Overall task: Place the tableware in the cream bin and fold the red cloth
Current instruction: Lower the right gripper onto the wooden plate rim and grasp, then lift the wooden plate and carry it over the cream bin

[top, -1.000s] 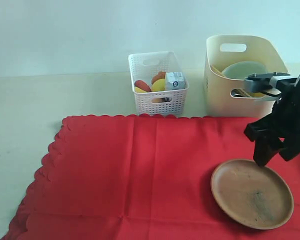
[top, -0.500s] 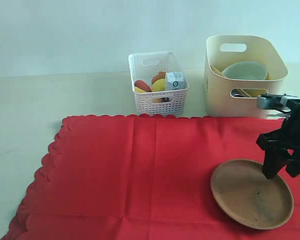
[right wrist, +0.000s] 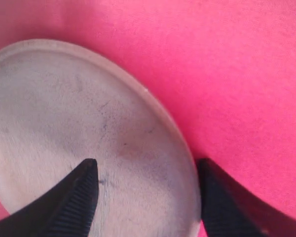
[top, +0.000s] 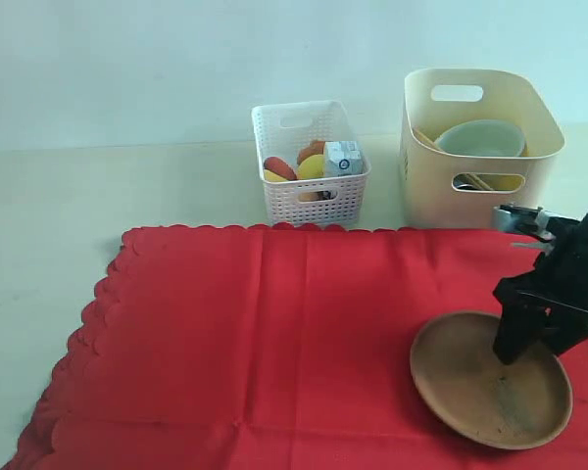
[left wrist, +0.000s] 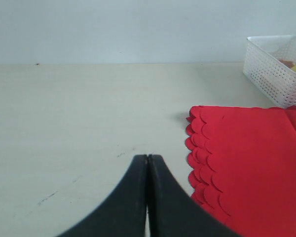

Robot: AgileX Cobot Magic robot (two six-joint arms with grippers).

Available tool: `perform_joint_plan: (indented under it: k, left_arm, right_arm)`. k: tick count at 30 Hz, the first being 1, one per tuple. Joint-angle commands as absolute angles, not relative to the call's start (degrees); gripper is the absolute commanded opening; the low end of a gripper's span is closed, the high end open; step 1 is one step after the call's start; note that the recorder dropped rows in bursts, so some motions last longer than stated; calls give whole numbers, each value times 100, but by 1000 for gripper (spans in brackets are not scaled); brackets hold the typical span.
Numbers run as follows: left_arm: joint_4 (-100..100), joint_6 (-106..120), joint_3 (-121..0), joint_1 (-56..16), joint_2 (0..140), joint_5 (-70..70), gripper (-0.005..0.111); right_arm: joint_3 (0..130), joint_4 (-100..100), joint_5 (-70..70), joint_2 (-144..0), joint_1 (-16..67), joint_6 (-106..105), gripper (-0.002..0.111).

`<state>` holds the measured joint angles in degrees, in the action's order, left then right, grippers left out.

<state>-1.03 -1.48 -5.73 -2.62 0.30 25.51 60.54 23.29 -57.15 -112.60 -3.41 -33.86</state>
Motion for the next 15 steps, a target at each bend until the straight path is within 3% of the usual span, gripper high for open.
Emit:
perform_joint_plan:
  k: [1,4,11,15]
  left_arm:
    - [-78,-145,-559,-253,0,2483,0]
    - [-78,-145,-559,-253,0,2483,0]
    - [-78,-145,-559,-253,0,2483,0]
    - [-78,-145,-559,-253,0,2483,0]
  right_arm:
    - [6037,2389,-5728,-11404,-370,-3488,55]
    - [6037,2389,-5705,-11504,-370,-3488,47]
    - [6037,2113,-5503,-11517,-370,-3438,0]
    - [6176,1764,-5541,-11505,-370,-3112,0]
